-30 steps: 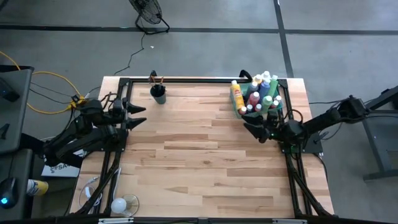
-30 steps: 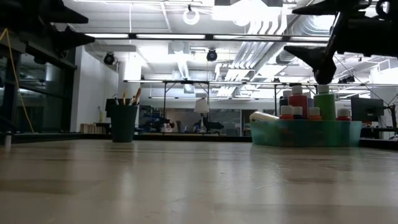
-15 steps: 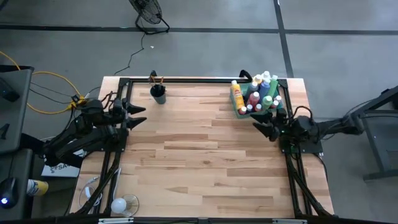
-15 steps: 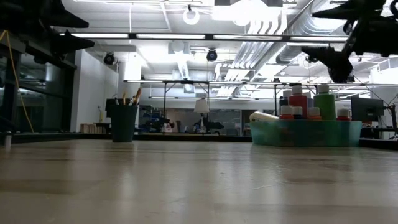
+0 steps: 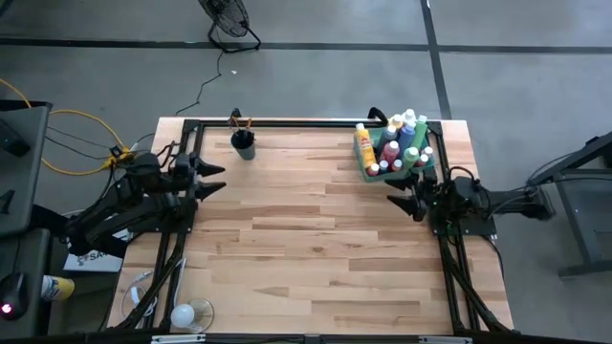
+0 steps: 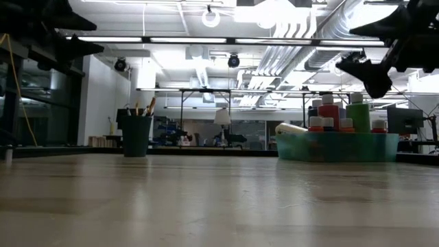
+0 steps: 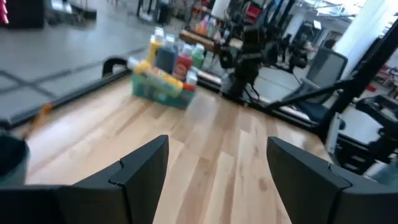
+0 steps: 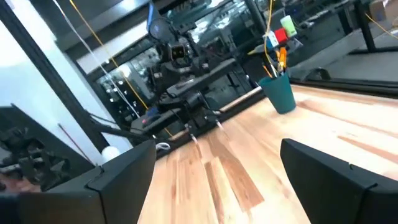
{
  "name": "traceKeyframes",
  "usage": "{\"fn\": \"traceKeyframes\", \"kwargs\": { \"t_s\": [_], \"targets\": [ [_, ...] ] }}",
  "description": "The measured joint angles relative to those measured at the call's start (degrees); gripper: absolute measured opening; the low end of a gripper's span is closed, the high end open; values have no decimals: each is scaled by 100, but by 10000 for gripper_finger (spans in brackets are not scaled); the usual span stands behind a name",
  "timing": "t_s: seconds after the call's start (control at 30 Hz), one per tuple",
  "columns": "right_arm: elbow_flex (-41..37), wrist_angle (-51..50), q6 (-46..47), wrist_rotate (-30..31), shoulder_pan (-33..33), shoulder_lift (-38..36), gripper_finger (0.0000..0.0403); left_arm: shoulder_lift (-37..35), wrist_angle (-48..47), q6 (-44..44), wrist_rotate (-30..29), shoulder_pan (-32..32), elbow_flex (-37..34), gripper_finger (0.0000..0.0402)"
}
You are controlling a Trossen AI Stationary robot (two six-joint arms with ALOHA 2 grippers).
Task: Pick & Place Paint Supplies
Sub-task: Return to Home Position
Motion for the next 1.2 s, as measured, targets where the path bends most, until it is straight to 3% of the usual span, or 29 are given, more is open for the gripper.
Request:
{"fn": "traceKeyframes", "kwargs": {
  "t_s": [0.13,0.27,0.47,0.77,1.07,1.2],
  "targets": [
    [0,-27,-45,-416,-295,-1,339,-2,606,60,232,0,-377,266],
    [-2,-49,-33,-799,-558,-1,339,15,1937,-99,760,-2,-1090,266],
    [-4,-53,134,-1061,-823,-1,339,-4,3180,-172,583,-2,-1838,266],
    [-7,-68,184,-1106,-1031,1,339,53,3008,9,358,-423,-2139,266],
    [-9,-342,167,-563,-1064,8,339,124,2876,433,-673,-1568,-2154,266],
    [-9,-370,167,-561,-1064,12,339,118,2868,496,-775,-1740,-2156,266]
  ]
}}
